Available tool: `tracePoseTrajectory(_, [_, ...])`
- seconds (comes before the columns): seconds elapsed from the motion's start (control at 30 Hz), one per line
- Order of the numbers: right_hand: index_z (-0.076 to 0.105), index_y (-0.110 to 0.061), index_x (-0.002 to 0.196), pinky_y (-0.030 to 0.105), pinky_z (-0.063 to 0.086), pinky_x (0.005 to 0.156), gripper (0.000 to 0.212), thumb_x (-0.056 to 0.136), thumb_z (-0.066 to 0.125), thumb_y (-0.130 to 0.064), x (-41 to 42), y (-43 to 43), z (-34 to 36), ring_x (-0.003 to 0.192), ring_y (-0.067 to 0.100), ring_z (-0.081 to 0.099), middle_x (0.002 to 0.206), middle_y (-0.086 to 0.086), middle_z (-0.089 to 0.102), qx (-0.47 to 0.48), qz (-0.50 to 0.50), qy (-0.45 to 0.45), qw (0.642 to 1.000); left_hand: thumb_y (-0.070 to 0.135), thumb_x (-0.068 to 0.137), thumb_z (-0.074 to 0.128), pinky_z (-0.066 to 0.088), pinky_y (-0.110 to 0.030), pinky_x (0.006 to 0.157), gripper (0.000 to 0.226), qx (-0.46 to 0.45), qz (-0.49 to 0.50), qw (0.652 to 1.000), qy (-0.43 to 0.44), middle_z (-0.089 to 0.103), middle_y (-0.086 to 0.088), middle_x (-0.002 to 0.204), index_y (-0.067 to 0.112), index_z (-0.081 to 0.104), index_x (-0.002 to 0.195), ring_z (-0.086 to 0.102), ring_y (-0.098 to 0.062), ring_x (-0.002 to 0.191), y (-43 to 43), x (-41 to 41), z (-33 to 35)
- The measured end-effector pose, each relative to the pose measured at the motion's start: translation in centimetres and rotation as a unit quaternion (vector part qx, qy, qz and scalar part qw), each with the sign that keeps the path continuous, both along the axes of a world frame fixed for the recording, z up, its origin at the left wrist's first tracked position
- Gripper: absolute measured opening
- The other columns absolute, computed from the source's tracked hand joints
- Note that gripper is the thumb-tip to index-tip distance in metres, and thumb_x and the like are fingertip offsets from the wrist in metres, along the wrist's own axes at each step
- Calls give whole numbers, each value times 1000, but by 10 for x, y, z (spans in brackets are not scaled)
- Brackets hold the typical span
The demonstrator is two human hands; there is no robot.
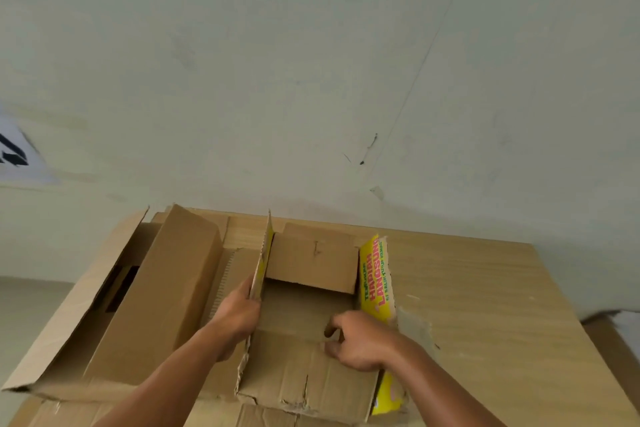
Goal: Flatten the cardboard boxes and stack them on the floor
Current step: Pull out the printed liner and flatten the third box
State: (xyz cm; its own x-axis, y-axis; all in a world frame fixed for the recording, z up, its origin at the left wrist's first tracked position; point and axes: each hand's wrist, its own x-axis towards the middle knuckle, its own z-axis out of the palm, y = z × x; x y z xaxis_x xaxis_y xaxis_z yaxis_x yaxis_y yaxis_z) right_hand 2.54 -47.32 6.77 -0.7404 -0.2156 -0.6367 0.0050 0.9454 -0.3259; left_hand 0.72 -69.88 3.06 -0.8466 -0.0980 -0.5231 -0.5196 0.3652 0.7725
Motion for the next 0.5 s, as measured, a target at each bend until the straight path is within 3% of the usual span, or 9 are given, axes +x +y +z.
tracePoseTrajectory(0.1, [61,-22,126,34,54,83,45,96,48,-53,17,8,3,101,22,67,115,3,70,-46,-49,-6,998,15,101,37,43,-35,89,54,-5,-4,1000,-4,53,-1,139,35,35,151,48,-17,110,3,0,3])
tracePoseTrajectory(0.2, [50,-26,137,30,50,84,54,90,63,-48,36,17,2,101,18,62,116,0,64,-18,-84,78,993,11,100,37,43,-33,87,59,1,-7,1000,-5,50,-3,145,33,31,153,48,-18,111,5,0,5])
tracePoseTrajectory(0.27, [44,-27,143,35,47,101,73,79,74,-48,48,19,1,128,22,49,141,3,47,21,-88,128,988,11,99,37,47,-33,85,61,10,-3,1000,-15,48,-4,147,35,27,154,51,-20,111,5,1,9])
tracePoseTrajectory(0.33, [40,-29,146,40,34,116,90,69,77,-57,58,18,2,147,28,21,158,5,16,77,-78,180,978,10,97,36,48,-32,77,65,26,3,999,-32,47,-4,148,38,25,155,53,-19,104,4,1,11])
tracePoseTrajectory(0.4, [38,-33,145,45,21,121,95,63,73,-67,66,16,2,151,34,-1,162,9,-10,114,-111,220,962,9,94,36,49,-38,90,68,29,-6,999,-40,46,-4,149,40,25,154,51,-25,118,2,2,11])
tracePoseTrajectory(0.43, [38,-35,143,45,21,121,95,61,71,-69,68,17,1,151,34,-3,161,11,-15,113,-152,220,957,10,93,35,50,-44,95,69,27,-16,999,-44,48,-4,148,41,26,153,50,-28,123,1,2,10])
tracePoseTrajectory(0.5, [40,-35,141,41,32,116,95,59,73,-68,73,21,-1,149,33,12,160,12,-11,70,-242,172,952,11,93,32,56,-51,90,67,30,-34,998,-42,55,-1,139,43,29,151,57,-28,113,1,2,20])
